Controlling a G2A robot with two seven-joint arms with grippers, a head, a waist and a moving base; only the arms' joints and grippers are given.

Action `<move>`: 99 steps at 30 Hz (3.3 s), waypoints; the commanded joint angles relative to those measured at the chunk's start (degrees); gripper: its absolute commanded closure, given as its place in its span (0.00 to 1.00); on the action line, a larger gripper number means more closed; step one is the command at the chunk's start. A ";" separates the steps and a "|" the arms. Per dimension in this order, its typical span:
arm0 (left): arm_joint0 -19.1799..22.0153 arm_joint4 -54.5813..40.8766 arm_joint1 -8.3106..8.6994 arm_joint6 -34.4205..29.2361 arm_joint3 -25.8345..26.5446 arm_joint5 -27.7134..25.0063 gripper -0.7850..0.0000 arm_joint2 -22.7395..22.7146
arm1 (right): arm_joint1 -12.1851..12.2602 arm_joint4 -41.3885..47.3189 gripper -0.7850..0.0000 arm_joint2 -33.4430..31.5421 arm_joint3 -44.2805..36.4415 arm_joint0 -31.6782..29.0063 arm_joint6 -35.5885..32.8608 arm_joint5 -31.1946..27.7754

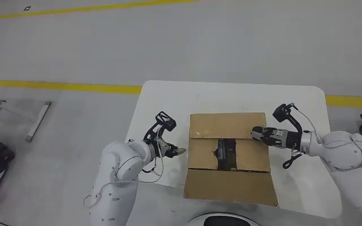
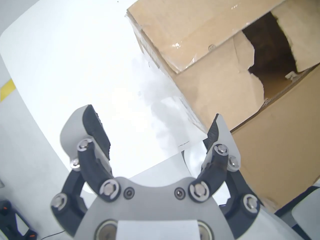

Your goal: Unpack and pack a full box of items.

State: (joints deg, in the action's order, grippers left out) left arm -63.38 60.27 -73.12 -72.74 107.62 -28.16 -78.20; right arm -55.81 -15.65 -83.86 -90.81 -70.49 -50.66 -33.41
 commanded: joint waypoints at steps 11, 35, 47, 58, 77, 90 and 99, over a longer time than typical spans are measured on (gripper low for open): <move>-10.65 9.19 5.62 8.75 2.43 -12.14 0.00 -0.15 | 0.29 0.18 1.00 1.10 -0.27 -0.46 1.04 1.13; -13.18 5.54 11.61 11.21 10.49 -14.60 0.00 9.19 | 1.05 3.23 1.00 1.11 0.77 -1.53 2.87 -1.29; -7.37 3.03 11.55 13.98 9.85 -8.69 0.00 13.11 | 1.41 3.59 1.00 1.80 1.25 -0.25 2.01 -1.76; 0.68 2.10 9.96 17.59 4.02 2.52 0.00 17.22 | 1.85 3.96 1.00 1.71 1.10 0.47 1.20 -0.97; 9.87 2.77 6.90 18.34 -7.12 18.97 0.00 23.40 | 3.13 -0.29 1.00 -5.03 -6.84 -0.14 6.13 2.73; 12.21 6.36 5.45 17.22 -11.14 23.06 0.00 26.05 | 0.67 -3.19 1.00 9.91 6.22 7.24 10.52 6.08; 11.17 7.83 5.72 15.65 -9.11 22.80 0.00 23.28 | 0.50 -1.71 1.00 10.14 7.62 8.87 10.20 6.16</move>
State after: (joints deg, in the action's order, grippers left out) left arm -51.92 67.71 -67.50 -56.79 97.93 -5.28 -54.50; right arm -55.36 -17.60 -73.36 -82.91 -61.64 -40.62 -27.13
